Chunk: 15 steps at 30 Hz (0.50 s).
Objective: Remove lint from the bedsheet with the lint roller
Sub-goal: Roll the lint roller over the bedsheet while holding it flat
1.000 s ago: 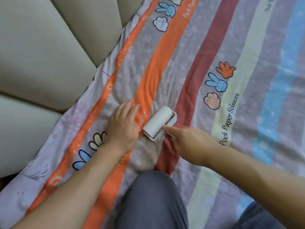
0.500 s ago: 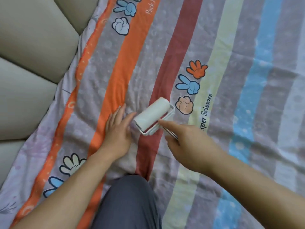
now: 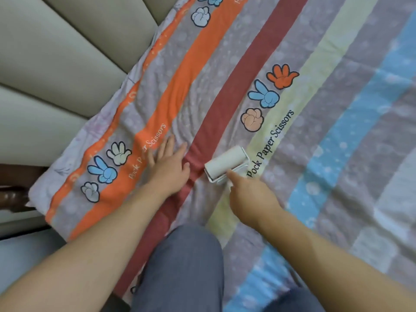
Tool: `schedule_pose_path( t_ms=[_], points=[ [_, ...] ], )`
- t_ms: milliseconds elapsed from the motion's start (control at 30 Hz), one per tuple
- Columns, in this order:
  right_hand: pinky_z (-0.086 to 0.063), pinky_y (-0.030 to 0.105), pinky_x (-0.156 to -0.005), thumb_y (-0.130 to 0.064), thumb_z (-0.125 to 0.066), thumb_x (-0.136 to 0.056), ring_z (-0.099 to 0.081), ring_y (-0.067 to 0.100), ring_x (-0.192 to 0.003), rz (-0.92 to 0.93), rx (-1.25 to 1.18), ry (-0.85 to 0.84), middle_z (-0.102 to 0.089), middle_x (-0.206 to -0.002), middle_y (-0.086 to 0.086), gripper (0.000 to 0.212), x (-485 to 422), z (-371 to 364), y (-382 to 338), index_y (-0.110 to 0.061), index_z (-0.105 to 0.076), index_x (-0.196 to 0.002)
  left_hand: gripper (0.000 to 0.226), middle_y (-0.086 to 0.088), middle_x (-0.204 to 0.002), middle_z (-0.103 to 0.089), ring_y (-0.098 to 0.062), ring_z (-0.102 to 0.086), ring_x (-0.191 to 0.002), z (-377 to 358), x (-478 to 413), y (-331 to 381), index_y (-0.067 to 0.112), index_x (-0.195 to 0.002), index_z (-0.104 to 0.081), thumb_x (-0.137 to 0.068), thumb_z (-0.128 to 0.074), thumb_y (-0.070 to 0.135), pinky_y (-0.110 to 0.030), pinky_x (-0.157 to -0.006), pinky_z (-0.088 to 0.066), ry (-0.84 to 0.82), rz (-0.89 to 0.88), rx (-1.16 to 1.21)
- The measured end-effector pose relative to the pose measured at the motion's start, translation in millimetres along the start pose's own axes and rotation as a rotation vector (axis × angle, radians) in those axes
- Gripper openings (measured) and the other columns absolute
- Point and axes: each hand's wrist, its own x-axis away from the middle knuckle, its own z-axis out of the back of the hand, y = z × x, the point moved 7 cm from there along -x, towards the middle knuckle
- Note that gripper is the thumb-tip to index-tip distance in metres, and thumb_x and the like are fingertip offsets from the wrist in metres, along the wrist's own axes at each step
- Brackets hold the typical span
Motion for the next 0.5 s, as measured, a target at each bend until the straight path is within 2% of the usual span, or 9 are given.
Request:
schedule_pose_path(
  t_ms=[67, 200, 300, 400, 500],
  points=[
    [-0.049, 0.039, -0.067, -0.017, -0.042, -0.091, -0.061, 0.035, -0.089, -0.024, -0.012, -0.022, -0.064, -0.102, 0.013, 0.060, 27, -19, 16, -0.031, -0.026, -0.147, 0.076, -0.001, -0.169, 0.014, -0.018, 0.016, -0.155, -7, -1, 4, 0.038, -0.161, -0.008, -0.098, -0.044, 0.061, -0.065, -0.119, 0.004, -0.081, 0.036, -0.056],
    [-0.051, 0.042, -0.075, -0.026, -0.041, -0.097, -0.061, 0.034, -0.090, -0.052, -0.009, -0.059, -0.061, -0.102, 0.011, 0.059, 67, -27, 40, -0.038, -0.018, -0.150, 0.090, 0.002, -0.168, 0.022, -0.019, 0.026, -0.152, -13, -11, 6, 0.042, -0.160, -0.001, -0.090, -0.047, 0.075, -0.070, -0.118, 0.003, -0.156, 0.073, 0.024],
    [-0.050, 0.041, -0.079, -0.026, -0.039, -0.098, -0.060, 0.033, -0.096, -0.099, 0.005, -0.118, -0.059, -0.110, 0.011, 0.058, 89, -24, 43, -0.039, -0.019, -0.151, 0.078, 0.006, -0.168, 0.018, -0.016, 0.023, -0.153, -9, -12, 0, 0.047, -0.159, -0.005, -0.096, -0.045, 0.068, -0.068, -0.119, 0.004, -0.139, 0.037, 0.044],
    [-0.049, 0.037, -0.080, -0.025, -0.039, -0.095, -0.060, 0.029, -0.104, -0.153, 0.056, -0.192, -0.064, -0.116, 0.006, 0.054, 96, -3, 38, -0.038, -0.031, -0.147, 0.063, 0.006, -0.170, 0.011, -0.013, 0.016, -0.155, -3, -12, -9, 0.041, -0.160, -0.013, -0.104, -0.040, 0.049, -0.064, -0.121, 0.000, -0.040, -0.036, 0.070],
    [-0.050, 0.035, -0.077, -0.026, -0.039, -0.094, -0.060, 0.022, -0.098, -0.149, 0.080, -0.212, -0.065, -0.109, 0.000, 0.048, 88, 34, 12, -0.041, -0.038, -0.140, 0.065, 0.002, -0.170, 0.011, -0.017, 0.016, -0.155, -5, -13, -27, 0.034, -0.162, -0.006, -0.105, -0.034, 0.045, -0.061, -0.122, 0.004, 0.059, -0.046, 0.043]
  ],
)
